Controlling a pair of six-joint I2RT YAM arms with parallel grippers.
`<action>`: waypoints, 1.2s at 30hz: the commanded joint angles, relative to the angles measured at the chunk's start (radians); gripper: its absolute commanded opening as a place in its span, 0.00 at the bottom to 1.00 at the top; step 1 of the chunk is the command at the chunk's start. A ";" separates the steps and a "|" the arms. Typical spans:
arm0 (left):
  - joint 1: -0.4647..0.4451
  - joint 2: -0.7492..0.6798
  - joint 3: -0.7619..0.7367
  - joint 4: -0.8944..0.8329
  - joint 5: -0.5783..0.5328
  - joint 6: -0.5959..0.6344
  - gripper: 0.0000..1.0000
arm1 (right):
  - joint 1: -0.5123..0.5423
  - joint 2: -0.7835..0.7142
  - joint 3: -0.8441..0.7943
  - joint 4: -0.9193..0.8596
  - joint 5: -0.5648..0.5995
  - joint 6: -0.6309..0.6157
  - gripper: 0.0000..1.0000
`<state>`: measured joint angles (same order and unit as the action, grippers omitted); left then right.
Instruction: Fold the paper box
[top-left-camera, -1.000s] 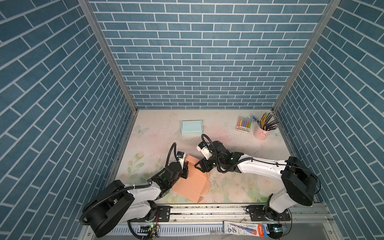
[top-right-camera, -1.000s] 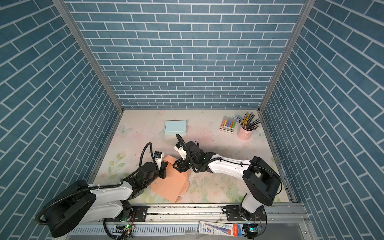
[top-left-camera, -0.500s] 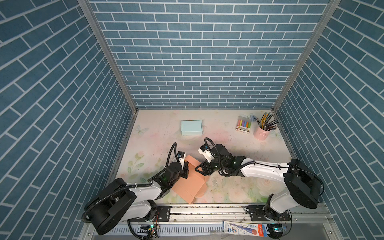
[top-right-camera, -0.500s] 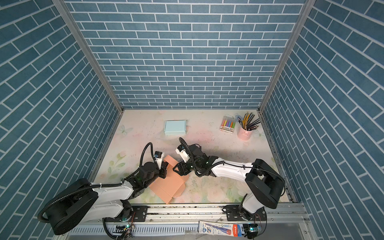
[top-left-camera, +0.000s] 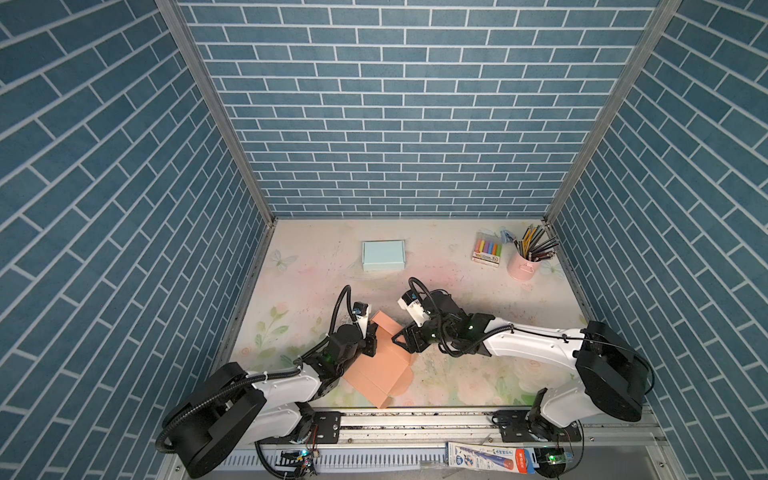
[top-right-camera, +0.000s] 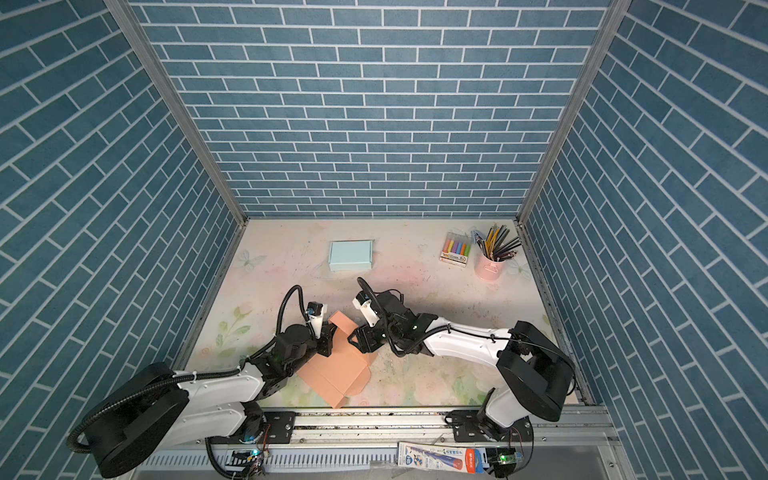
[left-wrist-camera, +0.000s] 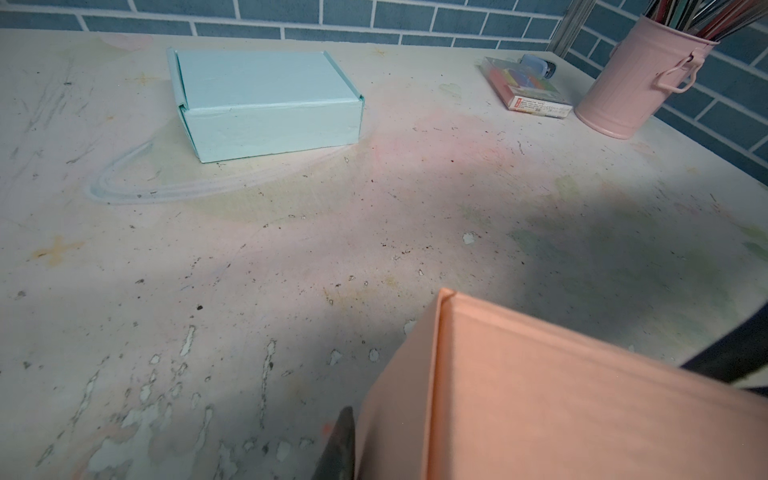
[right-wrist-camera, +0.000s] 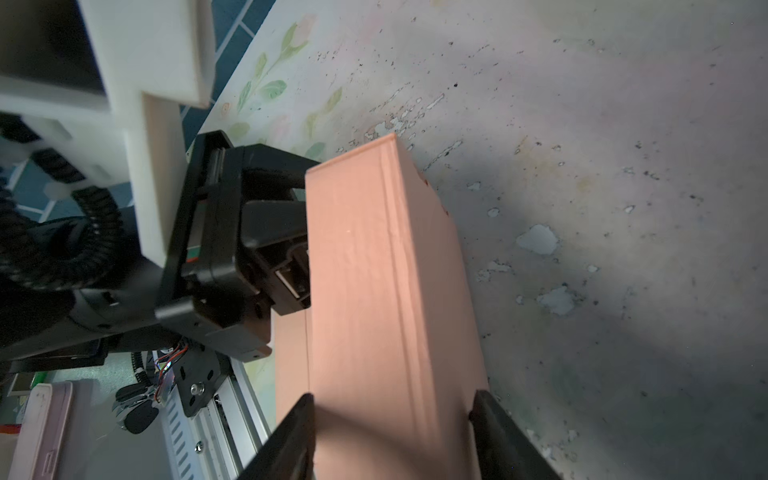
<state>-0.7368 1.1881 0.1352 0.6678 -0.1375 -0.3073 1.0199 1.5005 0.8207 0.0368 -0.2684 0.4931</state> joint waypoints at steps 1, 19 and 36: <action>-0.008 -0.007 -0.018 0.010 -0.005 -0.015 0.22 | 0.004 -0.021 0.018 -0.030 0.040 0.010 0.60; -0.061 -0.126 -0.054 -0.058 -0.016 -0.090 0.51 | -0.061 -0.038 -0.072 0.097 -0.028 0.069 0.59; -0.076 -0.495 0.067 -0.625 -0.059 -0.281 0.56 | -0.234 -0.042 -0.244 0.393 -0.233 0.218 0.56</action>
<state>-0.8059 0.7380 0.1440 0.2184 -0.1665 -0.5179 0.8059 1.4704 0.5938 0.3702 -0.4538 0.6590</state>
